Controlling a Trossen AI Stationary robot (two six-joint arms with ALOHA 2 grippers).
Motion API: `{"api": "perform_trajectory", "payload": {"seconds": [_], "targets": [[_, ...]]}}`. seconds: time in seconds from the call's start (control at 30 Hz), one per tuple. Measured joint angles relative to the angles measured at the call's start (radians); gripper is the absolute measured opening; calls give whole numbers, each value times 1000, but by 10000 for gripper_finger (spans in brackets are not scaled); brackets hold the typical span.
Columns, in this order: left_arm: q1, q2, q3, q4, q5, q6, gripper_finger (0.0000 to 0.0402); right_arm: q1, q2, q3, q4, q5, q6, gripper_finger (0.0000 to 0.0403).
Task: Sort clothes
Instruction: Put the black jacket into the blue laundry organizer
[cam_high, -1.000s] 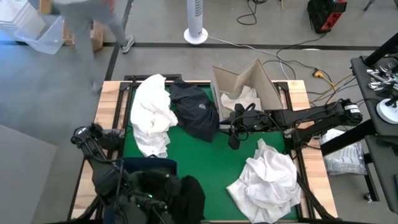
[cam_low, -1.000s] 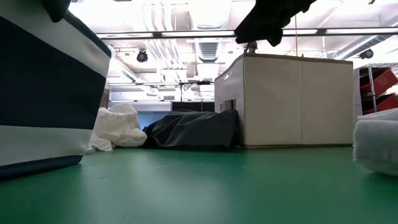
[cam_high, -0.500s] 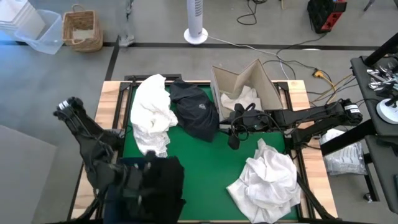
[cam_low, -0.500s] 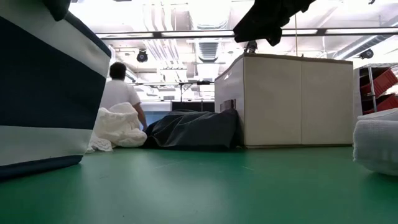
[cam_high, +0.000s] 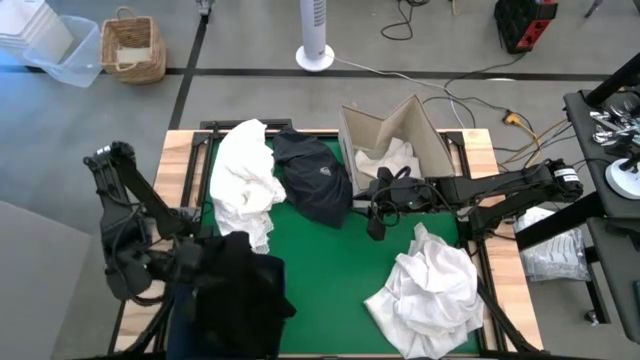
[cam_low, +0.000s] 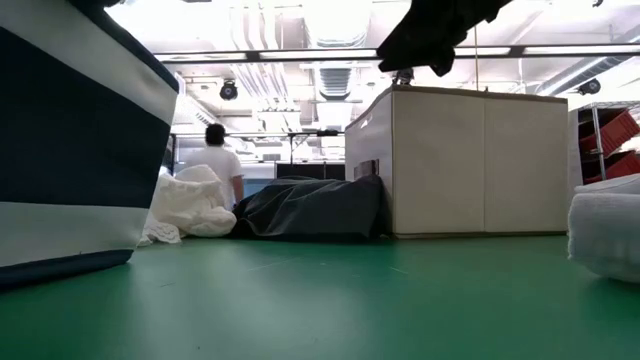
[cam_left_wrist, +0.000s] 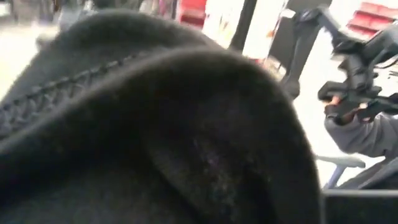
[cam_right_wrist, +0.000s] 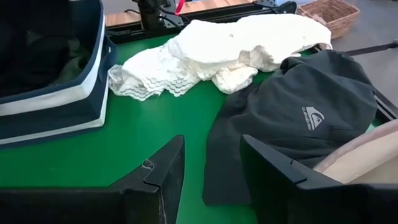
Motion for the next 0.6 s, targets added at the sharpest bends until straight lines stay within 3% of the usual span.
{"api": "perform_trajectory", "payload": {"seconds": [0.1, 0.23, 0.47, 0.6], "targets": [[-6, 29, 69, -224, 2, -188, 27, 0, 0, -6, -1, 0, 8, 145], [-5, 104, 186, -480, 86, -363, 27, 0, 0, -9, -3, 0, 10, 138], [-8, 261, 361, -618, 225, -382, 29, 0, 0, -9, -3, 0, 9, 134], [-7, 338, 406, -770, 259, -503, 29, 0, 0, -9, -3, 0, 10, 141]]}}
